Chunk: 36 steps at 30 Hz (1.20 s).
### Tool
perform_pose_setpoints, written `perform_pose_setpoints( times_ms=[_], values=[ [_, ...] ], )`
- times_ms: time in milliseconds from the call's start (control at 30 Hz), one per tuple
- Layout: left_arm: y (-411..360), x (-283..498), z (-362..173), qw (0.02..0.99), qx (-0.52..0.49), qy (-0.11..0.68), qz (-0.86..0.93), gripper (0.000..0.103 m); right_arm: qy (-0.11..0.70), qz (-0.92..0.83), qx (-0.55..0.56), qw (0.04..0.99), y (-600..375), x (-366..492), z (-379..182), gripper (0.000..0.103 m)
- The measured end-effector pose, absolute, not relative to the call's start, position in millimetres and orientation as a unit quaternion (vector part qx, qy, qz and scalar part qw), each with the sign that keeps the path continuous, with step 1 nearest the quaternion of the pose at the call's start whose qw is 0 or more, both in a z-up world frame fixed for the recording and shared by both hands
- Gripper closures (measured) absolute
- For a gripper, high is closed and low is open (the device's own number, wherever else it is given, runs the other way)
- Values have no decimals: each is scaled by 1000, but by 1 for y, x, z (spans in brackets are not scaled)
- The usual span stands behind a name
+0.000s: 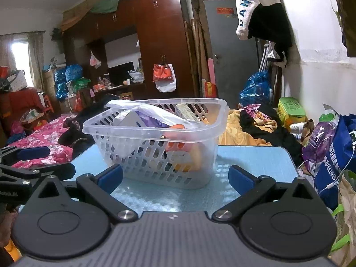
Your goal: Organize objects
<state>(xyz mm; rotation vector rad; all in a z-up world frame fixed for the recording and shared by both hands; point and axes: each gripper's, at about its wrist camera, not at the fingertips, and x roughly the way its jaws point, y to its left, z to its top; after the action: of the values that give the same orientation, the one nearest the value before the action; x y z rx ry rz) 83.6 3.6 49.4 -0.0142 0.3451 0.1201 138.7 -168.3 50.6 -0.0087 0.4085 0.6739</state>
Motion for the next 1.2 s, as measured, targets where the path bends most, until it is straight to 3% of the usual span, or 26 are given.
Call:
perform_pose_setpoints(
  times_ms=[1200],
  values=[
    [4,96,43,981,-10,178,77,0,202,331,-16,922,-172,136,44,0]
  ],
)
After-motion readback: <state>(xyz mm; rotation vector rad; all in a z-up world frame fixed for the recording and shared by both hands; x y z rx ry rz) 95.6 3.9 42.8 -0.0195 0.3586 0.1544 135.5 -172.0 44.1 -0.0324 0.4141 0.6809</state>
